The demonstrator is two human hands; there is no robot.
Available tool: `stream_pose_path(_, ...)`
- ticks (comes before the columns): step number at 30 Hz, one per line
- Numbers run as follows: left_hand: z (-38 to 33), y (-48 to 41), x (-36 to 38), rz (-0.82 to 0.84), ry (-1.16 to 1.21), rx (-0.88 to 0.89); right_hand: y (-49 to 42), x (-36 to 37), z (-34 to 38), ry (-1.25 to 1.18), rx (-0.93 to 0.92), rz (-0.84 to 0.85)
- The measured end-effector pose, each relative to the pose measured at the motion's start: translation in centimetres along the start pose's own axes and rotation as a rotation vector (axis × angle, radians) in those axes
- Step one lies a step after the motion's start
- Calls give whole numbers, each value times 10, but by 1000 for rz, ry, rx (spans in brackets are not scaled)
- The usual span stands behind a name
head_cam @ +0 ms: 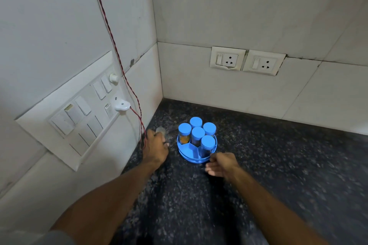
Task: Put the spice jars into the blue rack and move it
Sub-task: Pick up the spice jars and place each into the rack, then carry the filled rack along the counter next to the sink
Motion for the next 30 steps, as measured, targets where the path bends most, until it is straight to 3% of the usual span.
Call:
stream_pose_path(3, -1, 5, 1, -11, 133, 9, -6, -8, 5, -73, -42, -81)
stream_pose_path(6, -7, 20, -4, -58, 396, -8, -8, -7, 12, -86, -74, -54)
stream_pose_path(12, -21, 47, -27, -225, 702, 74, -6, -2, 12, -74, -40, -22)
stream_pose_path(19, -45, 51, -16, -3, 605, 177, -1, -3, 10, -78, -30, -36)
stream_pose_path(30, -47, 61, 4, 105, 575, 253, 11, 1, -4, -171, -22, 89)
Point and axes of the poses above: each hand's wrist, its own y-axis away from the middle knuckle, its own x-axis out of the palm, z = x × y, the point moved 4 cm from there along -y, towards the middle knuckle, and after that the axes turned 10 degrees about y, right-handed, at the moved point
